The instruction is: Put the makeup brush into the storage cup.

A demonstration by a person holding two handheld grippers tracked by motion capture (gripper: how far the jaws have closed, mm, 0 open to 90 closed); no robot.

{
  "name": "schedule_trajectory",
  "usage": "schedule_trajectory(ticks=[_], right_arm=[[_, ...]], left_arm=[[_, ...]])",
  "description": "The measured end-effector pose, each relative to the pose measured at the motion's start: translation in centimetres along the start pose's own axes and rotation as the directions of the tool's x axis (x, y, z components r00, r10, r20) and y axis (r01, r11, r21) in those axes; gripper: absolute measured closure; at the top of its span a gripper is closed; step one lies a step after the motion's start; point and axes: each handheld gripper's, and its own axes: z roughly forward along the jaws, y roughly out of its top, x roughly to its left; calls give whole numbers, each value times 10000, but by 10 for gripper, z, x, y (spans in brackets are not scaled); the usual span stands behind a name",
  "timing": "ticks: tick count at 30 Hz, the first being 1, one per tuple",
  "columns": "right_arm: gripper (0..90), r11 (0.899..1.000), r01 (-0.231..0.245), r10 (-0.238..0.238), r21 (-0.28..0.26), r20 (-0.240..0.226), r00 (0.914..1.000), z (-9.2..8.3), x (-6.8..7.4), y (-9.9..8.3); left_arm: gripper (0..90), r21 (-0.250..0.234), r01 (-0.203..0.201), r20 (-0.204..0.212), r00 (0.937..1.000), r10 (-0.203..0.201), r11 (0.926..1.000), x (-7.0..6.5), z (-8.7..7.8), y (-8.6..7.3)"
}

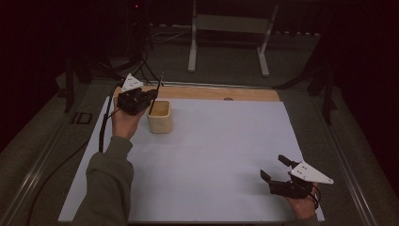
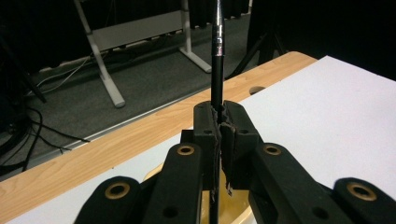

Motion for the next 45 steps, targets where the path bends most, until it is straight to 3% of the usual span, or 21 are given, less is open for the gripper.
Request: schedule_trajectory(ticks=[27,45], right_arm=[[108,10000,-47,47,24,17,10000,0,-1,-1],[108,10000,-48,48,-4,25,10000,0,-1,-1]], left_arm=[[865,-112,119,-80,9999,-120,9999,-1,15,-4],[865,92,161,-124,9998,-160,9998,1,21,-8]])
